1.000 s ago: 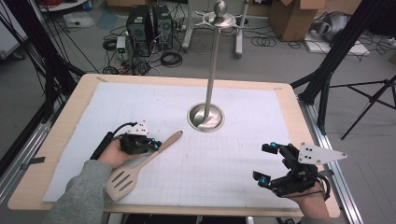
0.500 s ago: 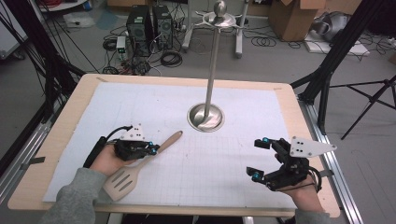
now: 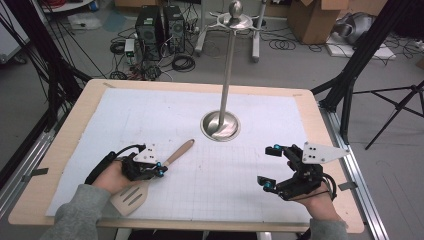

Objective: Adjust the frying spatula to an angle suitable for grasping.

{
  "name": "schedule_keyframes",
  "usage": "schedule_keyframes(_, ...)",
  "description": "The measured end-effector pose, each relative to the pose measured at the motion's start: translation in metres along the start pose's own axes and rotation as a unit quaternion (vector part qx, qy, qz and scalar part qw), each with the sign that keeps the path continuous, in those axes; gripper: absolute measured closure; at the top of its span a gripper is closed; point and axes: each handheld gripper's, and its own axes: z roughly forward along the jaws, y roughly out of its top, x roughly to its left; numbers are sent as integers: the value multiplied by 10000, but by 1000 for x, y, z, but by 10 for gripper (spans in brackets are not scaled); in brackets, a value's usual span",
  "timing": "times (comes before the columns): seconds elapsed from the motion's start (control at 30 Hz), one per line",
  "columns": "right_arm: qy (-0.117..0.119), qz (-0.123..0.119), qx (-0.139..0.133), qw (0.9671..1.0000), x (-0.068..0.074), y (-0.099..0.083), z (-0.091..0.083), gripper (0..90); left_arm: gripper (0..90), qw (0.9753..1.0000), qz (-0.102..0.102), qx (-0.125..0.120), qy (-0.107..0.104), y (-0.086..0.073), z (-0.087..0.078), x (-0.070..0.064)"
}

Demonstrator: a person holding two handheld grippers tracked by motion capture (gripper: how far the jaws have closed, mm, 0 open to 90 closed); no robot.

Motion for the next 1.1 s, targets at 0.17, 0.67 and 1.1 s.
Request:
schedule_keyframes(0.17,-30,-4,-22,10000,0,0,-2,75,896,10000,-10,-15,-43,-4,-1,3)
schedule_keyframes(0.67,-78,8,77,9999,0,-2,-1,75,897,9988,-321,-353,-102,-24,-17,16)
schedule_keyframes(1.1,-102,-1,134,9999,2,-3,0,75,896,9839,-1486,-975,179,-21,-28,46)
